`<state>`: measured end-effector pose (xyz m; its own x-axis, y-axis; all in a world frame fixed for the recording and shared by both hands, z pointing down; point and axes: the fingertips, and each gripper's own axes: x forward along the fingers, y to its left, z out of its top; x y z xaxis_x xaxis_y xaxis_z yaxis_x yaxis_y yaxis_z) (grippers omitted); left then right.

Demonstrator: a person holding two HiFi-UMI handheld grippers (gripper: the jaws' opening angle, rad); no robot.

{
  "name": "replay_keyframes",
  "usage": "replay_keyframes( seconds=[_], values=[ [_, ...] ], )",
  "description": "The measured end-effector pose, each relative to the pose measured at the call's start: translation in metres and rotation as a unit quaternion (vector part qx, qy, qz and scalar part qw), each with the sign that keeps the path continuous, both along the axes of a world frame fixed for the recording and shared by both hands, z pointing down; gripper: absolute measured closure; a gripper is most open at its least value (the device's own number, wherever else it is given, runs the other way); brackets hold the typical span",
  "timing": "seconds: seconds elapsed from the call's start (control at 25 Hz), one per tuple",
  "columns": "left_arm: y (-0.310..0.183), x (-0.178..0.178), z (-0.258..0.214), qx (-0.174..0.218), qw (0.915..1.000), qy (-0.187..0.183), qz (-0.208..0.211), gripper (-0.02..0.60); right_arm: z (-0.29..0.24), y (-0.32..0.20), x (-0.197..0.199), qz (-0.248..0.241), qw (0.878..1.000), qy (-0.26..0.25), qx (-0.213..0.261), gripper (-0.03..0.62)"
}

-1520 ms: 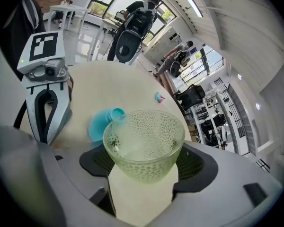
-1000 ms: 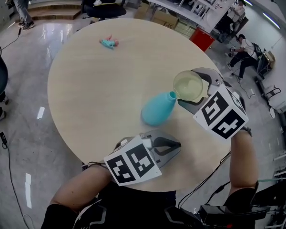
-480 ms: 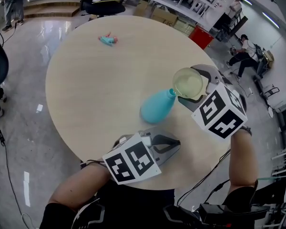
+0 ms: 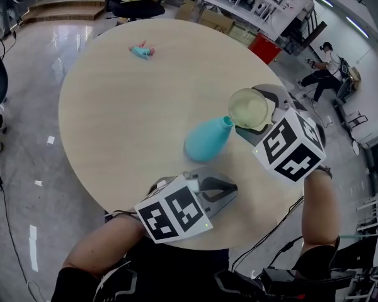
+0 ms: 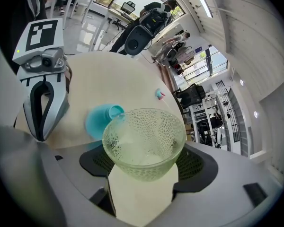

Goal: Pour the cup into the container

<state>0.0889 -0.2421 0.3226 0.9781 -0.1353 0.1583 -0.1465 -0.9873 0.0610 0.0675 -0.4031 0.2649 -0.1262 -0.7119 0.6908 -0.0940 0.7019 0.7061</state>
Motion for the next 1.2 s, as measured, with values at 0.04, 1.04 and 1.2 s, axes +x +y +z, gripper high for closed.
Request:
replay_keyframes(
  seconds=[0.04, 1.04, 1.2],
  values=[
    [-0.001, 0.0, 0.001, 0.0, 1.0, 0.0, 0.0, 0.582, 0.001, -0.001, 0.0, -0.001, 1.0, 0.002, 0.002, 0.217],
    [-0.001, -0.001, 0.002, -0.001, 1.0, 0.003, 0.002, 0.581, 0.004, -0.008, 0.032, 0.054, 0.946, -0.309, -0.083, 0.217],
    [-0.001, -0.004, 0.011, 0.0, 1.0, 0.004, 0.003, 0.581, 0.021, -0.007, 0.05, 0.08, 0.899, -0.413, -0.12, 0.217]
  ],
)
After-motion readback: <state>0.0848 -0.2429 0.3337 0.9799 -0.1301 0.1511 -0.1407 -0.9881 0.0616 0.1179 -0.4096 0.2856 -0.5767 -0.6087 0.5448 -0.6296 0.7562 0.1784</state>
